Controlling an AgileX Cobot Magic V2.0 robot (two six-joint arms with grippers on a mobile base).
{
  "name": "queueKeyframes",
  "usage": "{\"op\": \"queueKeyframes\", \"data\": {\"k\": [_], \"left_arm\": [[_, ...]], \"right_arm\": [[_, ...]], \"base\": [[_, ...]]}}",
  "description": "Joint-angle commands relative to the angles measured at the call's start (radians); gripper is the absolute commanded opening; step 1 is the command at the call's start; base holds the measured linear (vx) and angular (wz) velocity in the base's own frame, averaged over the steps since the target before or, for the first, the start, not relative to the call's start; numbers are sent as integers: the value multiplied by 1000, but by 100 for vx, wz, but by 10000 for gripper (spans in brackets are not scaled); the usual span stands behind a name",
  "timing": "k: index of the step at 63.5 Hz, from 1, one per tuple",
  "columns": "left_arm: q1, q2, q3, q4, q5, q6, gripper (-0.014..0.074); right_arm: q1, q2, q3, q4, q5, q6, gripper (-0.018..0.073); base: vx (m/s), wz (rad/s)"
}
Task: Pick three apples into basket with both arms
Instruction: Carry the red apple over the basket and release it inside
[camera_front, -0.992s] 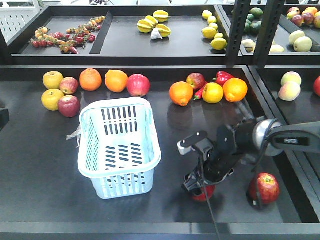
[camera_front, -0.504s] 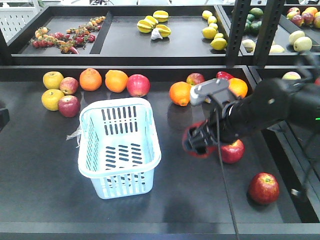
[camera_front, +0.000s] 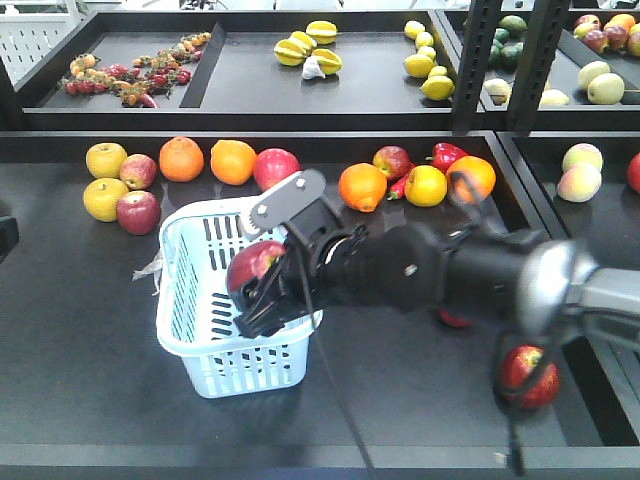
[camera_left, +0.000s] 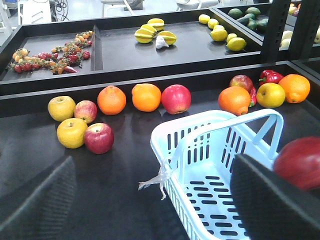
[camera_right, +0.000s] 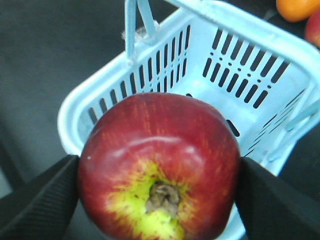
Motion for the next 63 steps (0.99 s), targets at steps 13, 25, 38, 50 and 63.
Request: {"op": "queueKeyframes", "data": {"k": [13, 25, 38, 50, 63], "left_arm": [[-2, -2, -24, -25, -49, -9, 593], [-2, -2, -24, -25, -49, -9, 593], [-2, -2, -24, -25, -49, -9, 593], [-2, -2, -24, -25, -49, -9, 593], [-2, -2, -24, -25, -49, -9, 593]], "right_arm": [[-1, 73, -126, 9, -39, -5, 429], [-1, 75, -131, 10, -52, -2, 601], [-1, 75, -131, 10, -48, 6, 648], [-2, 71, -131, 9, -22, 21, 641], [-56, 3, -131, -12, 136, 59, 630]], "base": [[0, 0], [0, 0], [0, 0], [0, 0], [0, 0]]}}
